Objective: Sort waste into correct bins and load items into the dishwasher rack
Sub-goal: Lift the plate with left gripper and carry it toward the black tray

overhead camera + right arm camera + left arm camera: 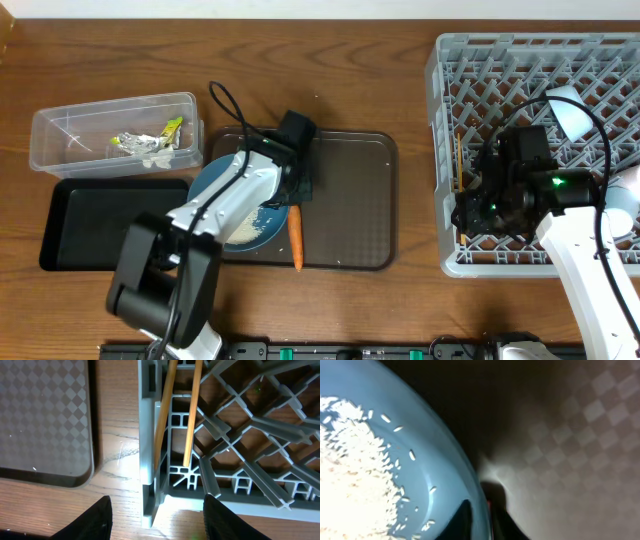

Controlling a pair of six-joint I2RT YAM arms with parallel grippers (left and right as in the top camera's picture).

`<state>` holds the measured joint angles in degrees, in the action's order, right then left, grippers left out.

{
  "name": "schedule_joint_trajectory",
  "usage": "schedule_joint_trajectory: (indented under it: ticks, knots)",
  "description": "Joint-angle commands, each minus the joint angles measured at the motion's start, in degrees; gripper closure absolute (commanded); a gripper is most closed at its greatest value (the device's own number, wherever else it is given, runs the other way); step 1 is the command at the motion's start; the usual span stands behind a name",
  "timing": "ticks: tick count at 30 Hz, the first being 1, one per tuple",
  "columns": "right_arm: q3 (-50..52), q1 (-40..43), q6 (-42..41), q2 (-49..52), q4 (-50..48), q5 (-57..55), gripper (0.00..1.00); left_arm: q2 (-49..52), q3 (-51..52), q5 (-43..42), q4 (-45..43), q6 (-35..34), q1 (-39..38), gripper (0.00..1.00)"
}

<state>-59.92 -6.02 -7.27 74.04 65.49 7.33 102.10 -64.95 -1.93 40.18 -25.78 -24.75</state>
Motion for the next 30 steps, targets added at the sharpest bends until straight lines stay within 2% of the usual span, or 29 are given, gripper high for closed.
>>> schedule_joint_trajectory:
  ticks: [1, 9, 13, 19, 30]
  knots:
    - [0.2, -0.8, -0.4, 0.2, 0.1, 0.4, 0.47, 1.6, 0.6, 1.6, -0.5, -0.7, 0.4, 0.77]
    - [0.2, -0.8, -0.4, 0.2, 0.1, 0.4, 0.48, 4.8, 0.7, 3.3, -1.5, -0.7, 0.4, 0.74]
    - [0.2, -0.8, -0.4, 0.2, 0.1, 0.4, 0.48, 7.2, 0.7, 4.9, -1.5, -0.7, 0.3, 0.79]
    - [0.2, -0.8, -0.4, 0.2, 0.1, 0.4, 0.47, 7.6, 0.6, 8.3, -1.2, -0.7, 0.3, 0.94]
    - [0.2, -0.8, -0.3, 0.2, 0.0, 0.4, 0.48, 7.6, 0.5, 14.2, 2.2, -0.7, -0.4, 0.94]
